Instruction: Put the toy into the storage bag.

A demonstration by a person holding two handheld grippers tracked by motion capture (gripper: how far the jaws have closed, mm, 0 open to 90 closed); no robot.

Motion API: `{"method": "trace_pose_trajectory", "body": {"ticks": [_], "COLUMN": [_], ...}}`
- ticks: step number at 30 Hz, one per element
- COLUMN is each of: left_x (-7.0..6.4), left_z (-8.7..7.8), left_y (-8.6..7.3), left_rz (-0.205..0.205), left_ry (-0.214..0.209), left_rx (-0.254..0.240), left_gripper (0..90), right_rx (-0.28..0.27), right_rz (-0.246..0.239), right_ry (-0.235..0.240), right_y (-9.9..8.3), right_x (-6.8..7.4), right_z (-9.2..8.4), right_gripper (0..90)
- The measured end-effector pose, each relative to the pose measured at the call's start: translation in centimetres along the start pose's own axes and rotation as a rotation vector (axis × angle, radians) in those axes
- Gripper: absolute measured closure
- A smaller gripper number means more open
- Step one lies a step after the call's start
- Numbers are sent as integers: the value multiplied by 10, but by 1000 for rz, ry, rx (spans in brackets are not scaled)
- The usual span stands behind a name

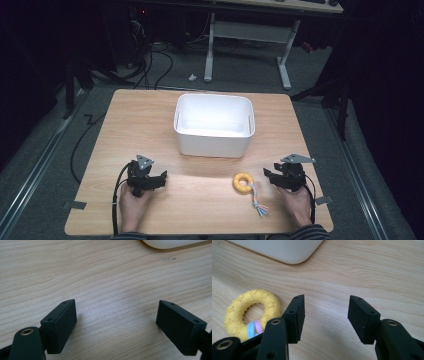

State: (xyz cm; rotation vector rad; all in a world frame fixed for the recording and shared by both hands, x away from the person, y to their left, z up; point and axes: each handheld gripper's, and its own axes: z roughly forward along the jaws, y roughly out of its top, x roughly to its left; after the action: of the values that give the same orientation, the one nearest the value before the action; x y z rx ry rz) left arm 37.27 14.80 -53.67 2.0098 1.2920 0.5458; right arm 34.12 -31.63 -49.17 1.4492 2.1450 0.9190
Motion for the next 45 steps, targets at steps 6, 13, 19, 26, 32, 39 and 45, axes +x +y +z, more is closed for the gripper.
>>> {"method": "trace_pose_trajectory", "body": {"ticks": [6,13,19,26,32,39,45], "left_x": [0,0,0,0,0,0,0], "left_z": [0,0,0,0,0,0,0], "left_y": [0,0,0,0,0,0,0], "left_rz": [0,-1,0,0,0,0,0], "left_ry": [0,0,0,0,0,0,0], "left_rx": [0,-1,0,0,0,0,0], "left_gripper": [169,170,170,170,170,170,170], "right_rx": [-9,1,33,82,122,153,190], "right_rz": [-44,-63,-92,-137,-148,-161,-175], "right_ry": [31,72,117,148,152,138,139], "right_y": [4,7,11,15,18,21,22], "right_x": [11,22,29,39,44,48,52], "right_z": [-1,0,5,12,18,26,32], "right_gripper": [485,488,523,542,546,538,548]}}
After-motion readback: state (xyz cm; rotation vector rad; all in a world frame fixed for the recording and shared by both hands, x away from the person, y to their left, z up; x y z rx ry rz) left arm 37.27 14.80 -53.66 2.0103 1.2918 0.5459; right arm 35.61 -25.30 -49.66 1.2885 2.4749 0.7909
